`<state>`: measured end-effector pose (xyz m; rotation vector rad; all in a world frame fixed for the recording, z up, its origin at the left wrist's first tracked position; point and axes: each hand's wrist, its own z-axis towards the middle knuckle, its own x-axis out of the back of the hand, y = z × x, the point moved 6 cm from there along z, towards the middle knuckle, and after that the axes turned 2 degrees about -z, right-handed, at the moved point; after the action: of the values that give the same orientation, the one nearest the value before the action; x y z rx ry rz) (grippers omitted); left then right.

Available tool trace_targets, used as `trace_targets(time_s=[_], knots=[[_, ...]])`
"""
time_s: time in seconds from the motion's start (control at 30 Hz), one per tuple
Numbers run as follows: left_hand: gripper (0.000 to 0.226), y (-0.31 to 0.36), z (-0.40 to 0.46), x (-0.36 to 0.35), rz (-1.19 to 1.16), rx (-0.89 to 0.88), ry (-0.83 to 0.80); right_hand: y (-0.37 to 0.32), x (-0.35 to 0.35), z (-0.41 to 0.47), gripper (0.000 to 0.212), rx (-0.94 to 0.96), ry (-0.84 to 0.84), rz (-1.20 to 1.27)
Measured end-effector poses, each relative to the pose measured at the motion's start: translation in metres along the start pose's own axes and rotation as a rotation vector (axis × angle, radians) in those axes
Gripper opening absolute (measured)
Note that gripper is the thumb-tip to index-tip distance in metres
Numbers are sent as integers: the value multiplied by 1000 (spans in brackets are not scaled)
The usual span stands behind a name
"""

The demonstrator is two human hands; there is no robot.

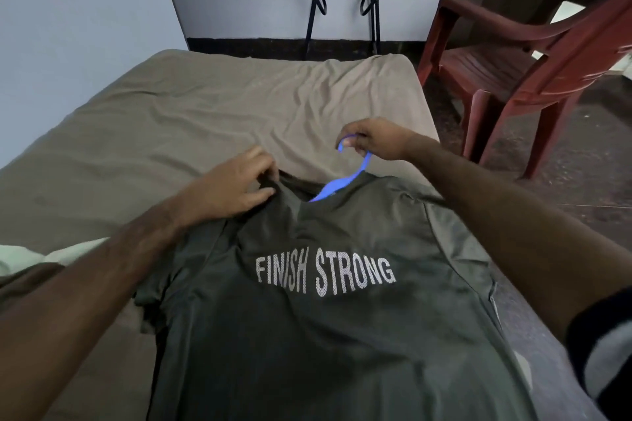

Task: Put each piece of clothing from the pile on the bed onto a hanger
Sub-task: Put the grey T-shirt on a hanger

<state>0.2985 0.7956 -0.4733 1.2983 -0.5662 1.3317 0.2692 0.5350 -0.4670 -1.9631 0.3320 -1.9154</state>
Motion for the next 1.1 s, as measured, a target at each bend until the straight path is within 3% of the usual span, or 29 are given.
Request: trace_targets(time_s=[0.1, 0.17, 0.27, 0.37, 0.53, 0.63, 0.77, 0.9, 1.0, 1.1], knots=[[48, -10, 3, -18, -37, 108, 137, 1, 5, 21, 26, -151, 218, 129], [53, -40, -3, -32, 57, 352, 144, 18, 3, 19, 32, -275, 305, 196], [42, -71, -22, -57, 148, 592, -53, 45, -20, -4, 22, -386, 120, -17], [33, -66, -27, -64, 273, 567, -108, 53, -46, -37, 36, -407, -41, 9], [21, -39, -22, -71, 144, 650, -81, 40, -58, -50, 23, -383, -3, 58], [18, -18, -25, -63, 106, 605, -108, 21, -44, -60, 20, -380, 56, 156], [13, 14, -25, 8, -76, 554, 95, -29, 20, -90, 14, -238, 208, 260], [25, 93, -10, 119, -324, 396, 282, -105, 125, -124, 20, -56, 372, 191], [28, 170, 3, 200, -204, 240, 311, -176, 201, -153, 24, 93, 464, 229], [19, 234, 2, 280, -59, 211, 402, -245, 264, -189, 26, 163, 598, 242]])
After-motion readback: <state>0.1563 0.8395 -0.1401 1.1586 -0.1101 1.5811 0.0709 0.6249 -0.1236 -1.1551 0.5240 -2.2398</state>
